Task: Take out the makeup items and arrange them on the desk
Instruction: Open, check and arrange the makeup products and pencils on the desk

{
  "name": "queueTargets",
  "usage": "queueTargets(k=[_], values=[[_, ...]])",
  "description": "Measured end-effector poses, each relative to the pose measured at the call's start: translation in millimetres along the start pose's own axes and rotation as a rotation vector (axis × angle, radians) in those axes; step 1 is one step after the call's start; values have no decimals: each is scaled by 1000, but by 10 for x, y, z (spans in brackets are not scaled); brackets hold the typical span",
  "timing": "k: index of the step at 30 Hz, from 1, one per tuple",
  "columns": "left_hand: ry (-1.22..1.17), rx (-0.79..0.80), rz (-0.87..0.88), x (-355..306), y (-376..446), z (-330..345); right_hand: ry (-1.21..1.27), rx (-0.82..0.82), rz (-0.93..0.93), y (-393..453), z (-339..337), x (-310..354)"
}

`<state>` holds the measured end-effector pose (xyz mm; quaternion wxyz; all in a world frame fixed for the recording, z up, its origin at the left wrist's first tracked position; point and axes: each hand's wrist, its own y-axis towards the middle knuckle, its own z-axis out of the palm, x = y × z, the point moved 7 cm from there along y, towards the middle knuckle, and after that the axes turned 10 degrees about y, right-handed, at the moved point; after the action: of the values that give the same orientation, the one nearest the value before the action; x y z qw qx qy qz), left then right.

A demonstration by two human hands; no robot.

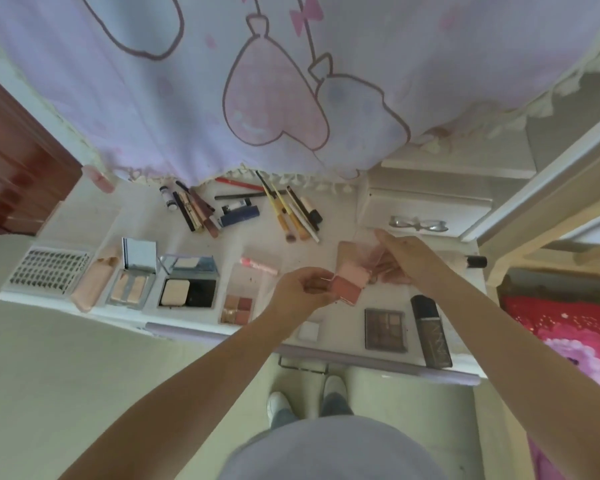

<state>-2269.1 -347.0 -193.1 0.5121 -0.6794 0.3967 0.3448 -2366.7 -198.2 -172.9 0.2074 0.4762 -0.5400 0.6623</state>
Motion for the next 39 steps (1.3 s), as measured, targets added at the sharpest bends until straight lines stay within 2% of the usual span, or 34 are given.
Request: queueTargets(k=[3, 6, 8, 17, 27, 32, 35, 39], values=[[55, -17, -114, 312, -26, 209, -214, -80, -45, 97, -81, -276], [131, -17, -229, 535, -86, 409, -294, 37, -5, 108, 22, -522], [218, -47, -267, 631, -123, 489, -330, 60, 6, 105, 49, -625], [438, -161, -297, 858, -191, 597, -476, 63, -42, 208, 121, -807], [557, -149, -349, 935, -203, 642, -560, 28, -54, 279, 140, -814], [602, -132, -347, 947, -195, 638, -552, -35, -154, 179, 58, -714], [637, -113, -320, 934, -229, 610, -808, -15, -231, 16, -30, -764], [701, -83, -197, 801, -245, 574, -1156, 179, -193, -215, -33, -1086]])
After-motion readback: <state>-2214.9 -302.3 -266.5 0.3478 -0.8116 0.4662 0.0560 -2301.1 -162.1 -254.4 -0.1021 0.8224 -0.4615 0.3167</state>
